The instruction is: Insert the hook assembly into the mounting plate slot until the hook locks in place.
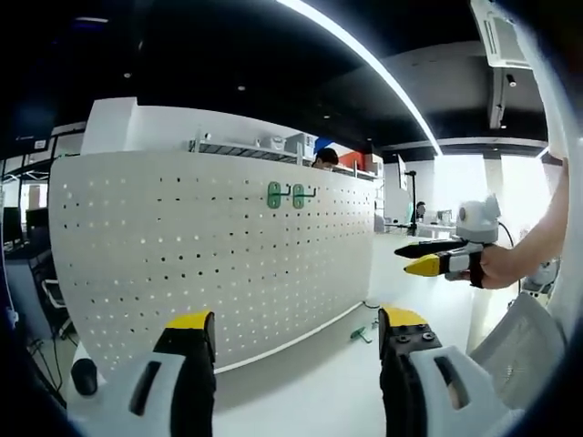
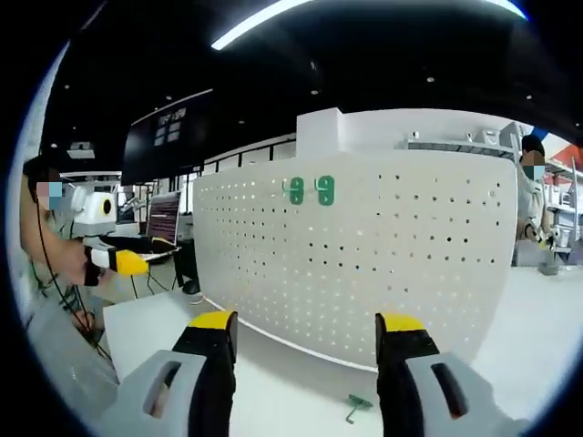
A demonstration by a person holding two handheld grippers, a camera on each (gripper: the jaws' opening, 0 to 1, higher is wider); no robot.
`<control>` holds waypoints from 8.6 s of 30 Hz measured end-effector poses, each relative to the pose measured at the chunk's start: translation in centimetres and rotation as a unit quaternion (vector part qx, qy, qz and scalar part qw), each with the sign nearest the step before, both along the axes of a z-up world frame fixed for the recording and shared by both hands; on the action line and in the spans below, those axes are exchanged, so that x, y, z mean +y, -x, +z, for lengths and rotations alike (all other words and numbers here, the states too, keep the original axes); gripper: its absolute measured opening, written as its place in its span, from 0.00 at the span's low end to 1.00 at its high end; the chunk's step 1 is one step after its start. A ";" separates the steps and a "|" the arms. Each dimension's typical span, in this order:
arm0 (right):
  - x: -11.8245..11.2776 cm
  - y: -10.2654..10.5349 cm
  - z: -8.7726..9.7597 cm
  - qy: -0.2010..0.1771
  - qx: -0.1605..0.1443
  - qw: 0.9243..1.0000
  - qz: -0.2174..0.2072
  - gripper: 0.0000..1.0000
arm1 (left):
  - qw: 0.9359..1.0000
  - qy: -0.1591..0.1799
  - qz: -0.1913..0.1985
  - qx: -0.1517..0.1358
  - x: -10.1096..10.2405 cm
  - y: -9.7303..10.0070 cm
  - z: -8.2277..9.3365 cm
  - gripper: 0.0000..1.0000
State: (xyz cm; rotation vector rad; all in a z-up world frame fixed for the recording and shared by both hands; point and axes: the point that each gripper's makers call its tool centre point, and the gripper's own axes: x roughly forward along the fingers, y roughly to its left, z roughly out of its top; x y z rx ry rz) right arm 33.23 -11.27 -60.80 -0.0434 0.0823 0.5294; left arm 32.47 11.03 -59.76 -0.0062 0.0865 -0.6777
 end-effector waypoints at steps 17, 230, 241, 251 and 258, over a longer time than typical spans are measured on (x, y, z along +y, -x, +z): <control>-1.2 2.3 -1.6 -0.010 0.014 1.000 -0.018 0.64 | 1.000 -0.004 0.006 0.009 0.7 0.6 -1.0 0.76; -3.7 4.3 0.5 -0.027 -0.029 0.998 -0.043 0.55 | 0.820 -0.368 -0.425 0.109 -28.1 -10.0 -18.7 0.02; -3.7 4.1 1.3 -0.028 -0.038 0.998 -0.042 0.55 | 0.843 -0.320 -0.422 0.092 -28.3 -9.4 -15.8 0.02; -3.7 4.0 2.4 -0.045 -0.046 0.997 -0.045 0.55 | 0.863 -0.275 -0.417 0.071 -28.2 -8.2 -12.9 0.02; -3.5 3.9 3.0 -0.049 -0.051 0.997 -0.044 0.55 | 0.879 -0.245 -0.405 0.059 -27.7 -8.0 -10.6 0.02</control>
